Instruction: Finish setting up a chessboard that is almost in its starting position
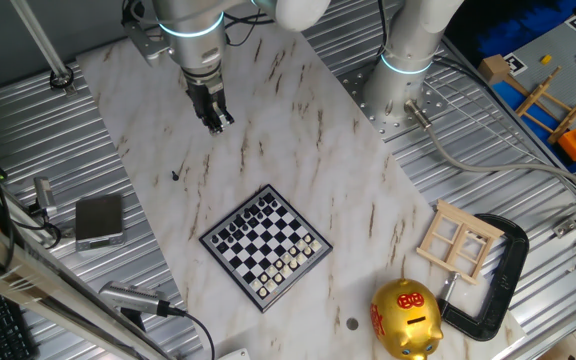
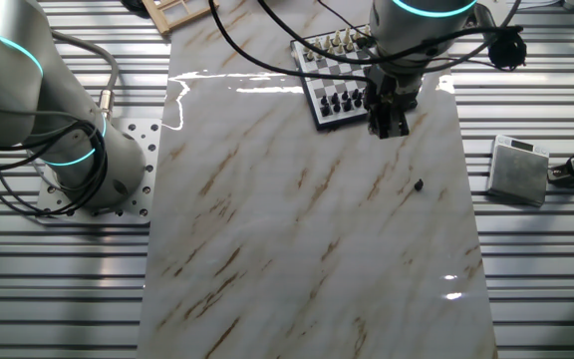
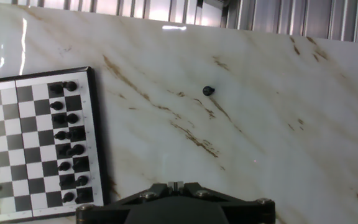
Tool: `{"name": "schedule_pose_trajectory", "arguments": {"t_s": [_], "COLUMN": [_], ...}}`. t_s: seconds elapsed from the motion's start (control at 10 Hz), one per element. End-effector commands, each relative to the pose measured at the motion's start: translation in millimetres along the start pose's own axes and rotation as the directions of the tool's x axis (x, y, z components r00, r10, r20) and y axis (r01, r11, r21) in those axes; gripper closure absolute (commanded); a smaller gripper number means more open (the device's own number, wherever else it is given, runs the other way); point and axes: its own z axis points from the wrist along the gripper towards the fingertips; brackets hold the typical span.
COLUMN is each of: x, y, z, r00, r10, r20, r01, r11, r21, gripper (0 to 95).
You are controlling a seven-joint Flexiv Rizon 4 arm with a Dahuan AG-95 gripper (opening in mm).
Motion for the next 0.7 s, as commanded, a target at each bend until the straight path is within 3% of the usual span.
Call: {"name": "schedule_pose_trajectory", "arguments": {"t_s": [0.1,0.4,0.7], "x": [0.2,0.2,0.2], "y": [-0.1,-0.1,-0.1], "z": [0.0,0.0,0.0], "r00": [0.996,0.948,0.933], "r10": [-0.093,-0.319,-0.359], "r20": [0.002,-0.005,-0.015], "r01": [0.093,0.319,0.358], "r11": [0.996,0.948,0.933], "r21": [-0.006,-0.013,-0.021], "gripper": [95.0,95.0,95.0]}}
